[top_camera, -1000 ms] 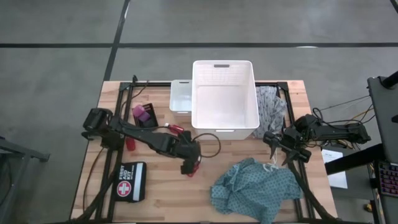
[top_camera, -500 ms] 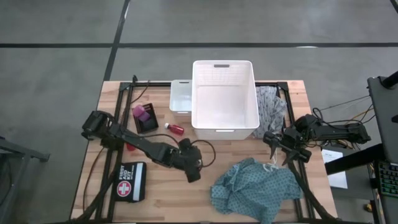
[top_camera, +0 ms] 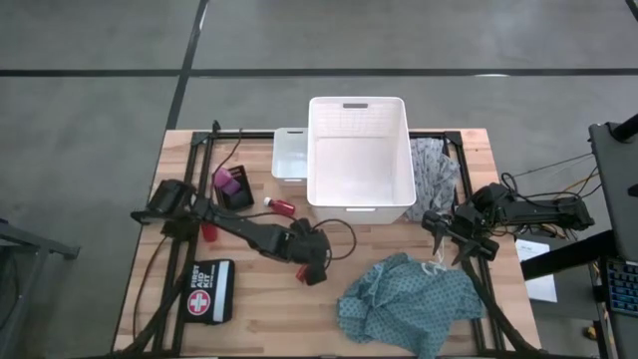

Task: Pick & Place Medicine items
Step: Put the bottom red pill bottle into the white bin

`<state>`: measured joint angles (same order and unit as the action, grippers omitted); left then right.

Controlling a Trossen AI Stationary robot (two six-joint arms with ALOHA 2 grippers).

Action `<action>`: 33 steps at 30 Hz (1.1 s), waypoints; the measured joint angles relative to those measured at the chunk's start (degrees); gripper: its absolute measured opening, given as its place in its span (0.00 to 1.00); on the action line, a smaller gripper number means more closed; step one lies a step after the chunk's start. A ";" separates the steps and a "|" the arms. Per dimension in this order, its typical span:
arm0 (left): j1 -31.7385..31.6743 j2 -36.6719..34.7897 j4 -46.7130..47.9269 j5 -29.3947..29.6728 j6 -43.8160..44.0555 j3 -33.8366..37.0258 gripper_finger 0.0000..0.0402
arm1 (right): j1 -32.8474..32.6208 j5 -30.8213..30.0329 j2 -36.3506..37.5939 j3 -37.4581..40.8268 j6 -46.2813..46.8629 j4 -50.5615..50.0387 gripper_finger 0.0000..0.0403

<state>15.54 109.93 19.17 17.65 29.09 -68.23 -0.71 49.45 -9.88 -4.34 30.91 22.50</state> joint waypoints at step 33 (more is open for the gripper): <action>-1.46 4.28 3.58 -5.84 5.85 -0.28 0.63 | 0.00 0.00 -0.01 0.00 0.00 -0.28 0.56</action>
<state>14.09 114.21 22.75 11.81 34.94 -68.51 -0.71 49.45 -9.89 -4.34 30.91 22.22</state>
